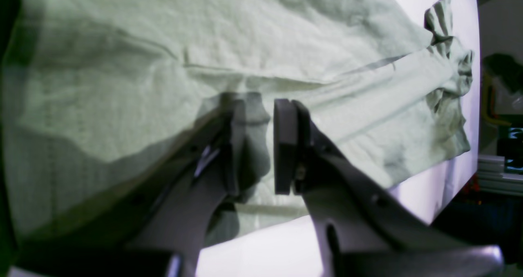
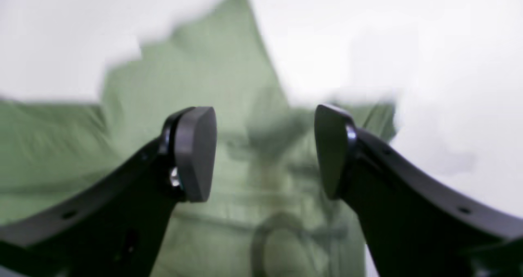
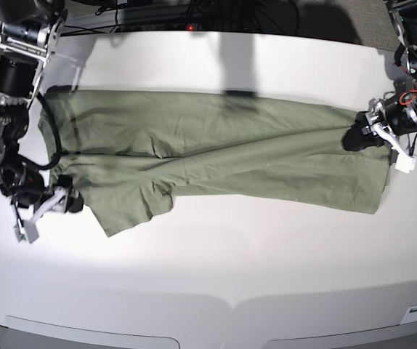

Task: Fold the T-shirt properly
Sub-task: 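Move the right gripper to the sleeve edge and pinch it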

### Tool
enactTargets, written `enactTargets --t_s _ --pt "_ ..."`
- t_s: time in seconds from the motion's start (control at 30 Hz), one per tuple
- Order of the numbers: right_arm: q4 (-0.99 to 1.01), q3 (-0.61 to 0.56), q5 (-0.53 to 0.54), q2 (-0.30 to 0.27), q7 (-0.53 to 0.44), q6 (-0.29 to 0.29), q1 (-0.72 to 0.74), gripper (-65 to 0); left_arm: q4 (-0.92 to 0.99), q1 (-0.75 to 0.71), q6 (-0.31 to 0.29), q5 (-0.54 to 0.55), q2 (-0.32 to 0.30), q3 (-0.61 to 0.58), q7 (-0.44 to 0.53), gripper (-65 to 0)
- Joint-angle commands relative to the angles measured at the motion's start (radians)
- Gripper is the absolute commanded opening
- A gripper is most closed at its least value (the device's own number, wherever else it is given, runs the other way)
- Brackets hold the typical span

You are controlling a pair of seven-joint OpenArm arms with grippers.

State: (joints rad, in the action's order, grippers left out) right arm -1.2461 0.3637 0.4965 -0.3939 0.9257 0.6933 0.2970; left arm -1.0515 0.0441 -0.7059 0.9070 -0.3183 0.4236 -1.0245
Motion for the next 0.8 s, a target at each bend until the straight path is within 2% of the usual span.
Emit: enactTargets --t_s 0.0,0.07,0.13,0.23,0.37,0.47,0.53,0.6,0.77 --pt "-0.018 0.002 -0.002 -0.016 -0.036 0.005 0.044 -27.4 -0.010 0.008 0.008 -0.003 -0.013 0.000 -0.007 -51.9" --pt "-0.001 -0.006 -0.068 -0.011 -0.069 0.005 0.088 -30.8 -0.010 0.008 0.008 0.015 -0.011 0.000 -0.017 -51.9" --pt "0.050 -0.047 -0.133 -0.016 -0.094 0.005 0.132 -35.1 -0.011 0.010 0.008 0.079 -0.012 0.000 -0.058 -51.9" --pt "0.161 -0.121 -0.211 -0.021 -0.141 0.005 0.195 -35.3 -0.033 0.009 0.008 0.161 -0.012 0.000 -0.116 -51.9" --pt "0.294 -0.202 -0.301 -0.018 -0.219 0.005 0.268 -35.2 -0.106 0.009 0.008 0.164 -0.012 0.000 -0.119 -51.9" --pt "0.395 -0.252 -0.394 -0.015 -0.364 -0.007 0.304 -35.1 -0.171 0.009 0.008 0.157 -0.012 0.000 -0.119 -51.9" --pt "0.459 -0.274 -0.439 -0.013 -0.423 -0.048 0.319 -35.1 -0.205 0.009 0.008 0.156 -0.012 0.000 -0.119 -51.9" --pt "0.520 -0.283 -0.469 -0.010 -0.443 -0.077 0.328 -35.1 -0.226 0.009 0.008 0.156 -0.012 0.000 -0.120 -51.9" --pt "0.612 -0.283 -0.462 0.005 -0.446 -0.081 0.332 -35.2 -0.233 0.008 0.008 0.157 -0.012 0.000 -0.119 -51.9"
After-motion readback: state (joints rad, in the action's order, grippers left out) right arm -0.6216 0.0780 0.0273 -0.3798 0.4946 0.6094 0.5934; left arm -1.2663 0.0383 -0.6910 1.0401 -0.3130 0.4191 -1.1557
